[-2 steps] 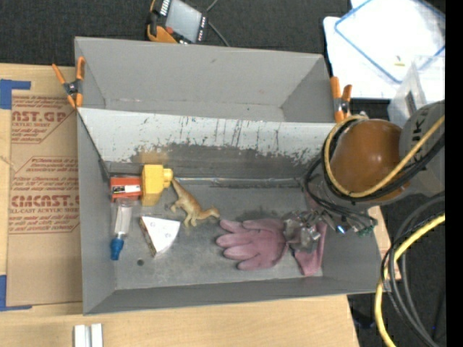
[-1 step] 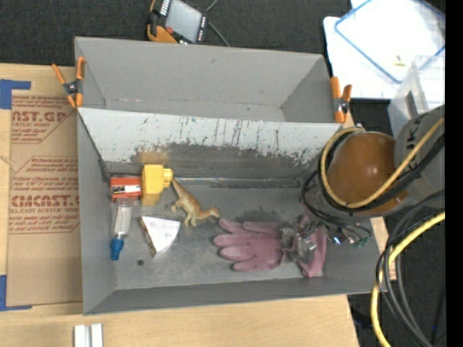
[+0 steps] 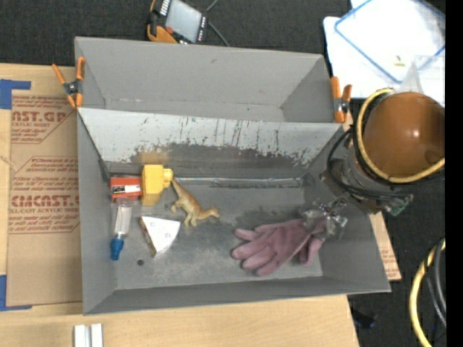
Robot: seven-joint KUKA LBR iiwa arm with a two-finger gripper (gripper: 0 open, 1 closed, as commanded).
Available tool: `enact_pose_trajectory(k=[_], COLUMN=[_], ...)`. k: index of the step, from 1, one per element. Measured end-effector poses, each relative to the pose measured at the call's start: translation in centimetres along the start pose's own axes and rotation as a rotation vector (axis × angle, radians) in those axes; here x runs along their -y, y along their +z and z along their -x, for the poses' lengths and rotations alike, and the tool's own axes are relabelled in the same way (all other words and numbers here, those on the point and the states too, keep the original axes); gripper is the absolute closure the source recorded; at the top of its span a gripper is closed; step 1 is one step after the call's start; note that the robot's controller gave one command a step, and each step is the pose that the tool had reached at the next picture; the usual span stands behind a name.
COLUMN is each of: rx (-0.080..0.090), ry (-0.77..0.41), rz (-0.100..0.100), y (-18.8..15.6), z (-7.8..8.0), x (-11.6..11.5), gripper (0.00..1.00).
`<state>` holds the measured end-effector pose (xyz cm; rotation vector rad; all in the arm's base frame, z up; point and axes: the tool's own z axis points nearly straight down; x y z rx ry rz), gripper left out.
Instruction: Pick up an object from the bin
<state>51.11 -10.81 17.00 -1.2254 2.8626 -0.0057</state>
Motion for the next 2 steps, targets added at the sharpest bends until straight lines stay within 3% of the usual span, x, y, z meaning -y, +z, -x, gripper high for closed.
enact_pose_trajectory(k=[1,2], rx=[0.002,0.001], ry=[0.066,0.195], rz=[-0.003,-0.001], y=[-2.2,0.1], z=[-0.5,0.5], x=[-0.4,-1.0], gripper=[1.00,1.00])
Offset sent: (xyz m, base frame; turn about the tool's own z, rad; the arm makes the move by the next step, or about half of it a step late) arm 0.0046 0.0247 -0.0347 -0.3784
